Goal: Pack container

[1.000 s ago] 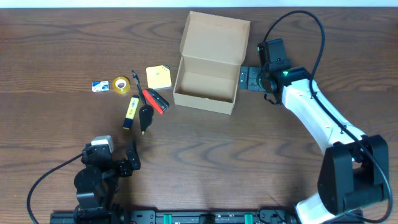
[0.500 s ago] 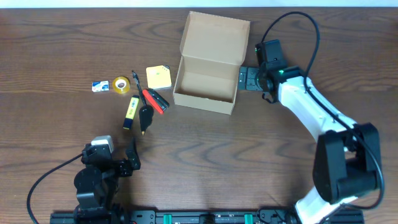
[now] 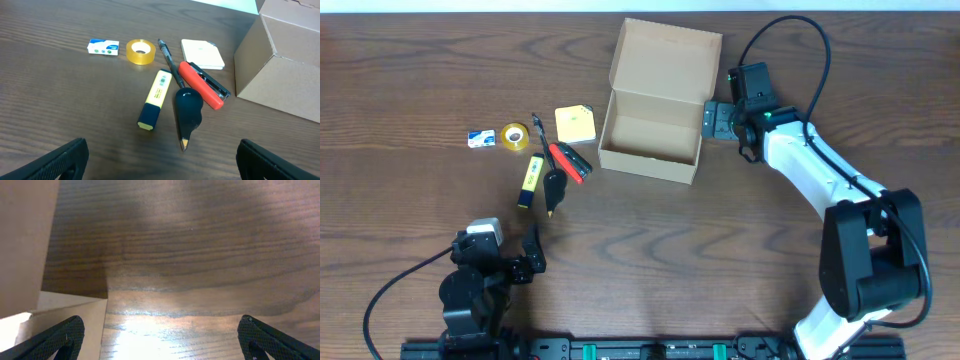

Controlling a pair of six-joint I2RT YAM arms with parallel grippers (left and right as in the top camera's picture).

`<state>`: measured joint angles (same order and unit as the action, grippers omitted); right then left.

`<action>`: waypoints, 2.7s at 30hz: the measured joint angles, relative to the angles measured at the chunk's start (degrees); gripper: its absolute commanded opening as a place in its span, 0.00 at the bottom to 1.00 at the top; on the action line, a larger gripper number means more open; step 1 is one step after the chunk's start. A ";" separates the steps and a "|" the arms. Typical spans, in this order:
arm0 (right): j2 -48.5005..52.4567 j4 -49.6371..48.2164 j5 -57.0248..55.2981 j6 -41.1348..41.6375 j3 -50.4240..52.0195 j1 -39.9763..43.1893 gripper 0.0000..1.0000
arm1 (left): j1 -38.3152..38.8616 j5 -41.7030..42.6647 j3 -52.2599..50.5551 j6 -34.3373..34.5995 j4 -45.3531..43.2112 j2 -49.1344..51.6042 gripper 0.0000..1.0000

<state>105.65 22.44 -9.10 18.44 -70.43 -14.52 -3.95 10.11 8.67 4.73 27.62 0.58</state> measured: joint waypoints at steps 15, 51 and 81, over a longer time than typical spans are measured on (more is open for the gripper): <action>0.00 -3.98 -0.22 0.00 0.00 0.00 0.99 | 0.00 0.00 0.00 0.00 0.00 0.00 0.95; 0.00 -9.68 0.72 -2.56 0.00 2.97 0.99 | 0.00 0.00 0.00 0.00 0.00 0.00 0.95; 0.00 -11.39 6.10 -9.49 0.00 2.97 0.99 | 0.00 0.00 0.00 0.00 0.00 0.00 0.95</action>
<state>105.65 11.05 -3.01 8.95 -70.43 -11.55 -3.95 10.11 8.67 4.73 27.62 0.58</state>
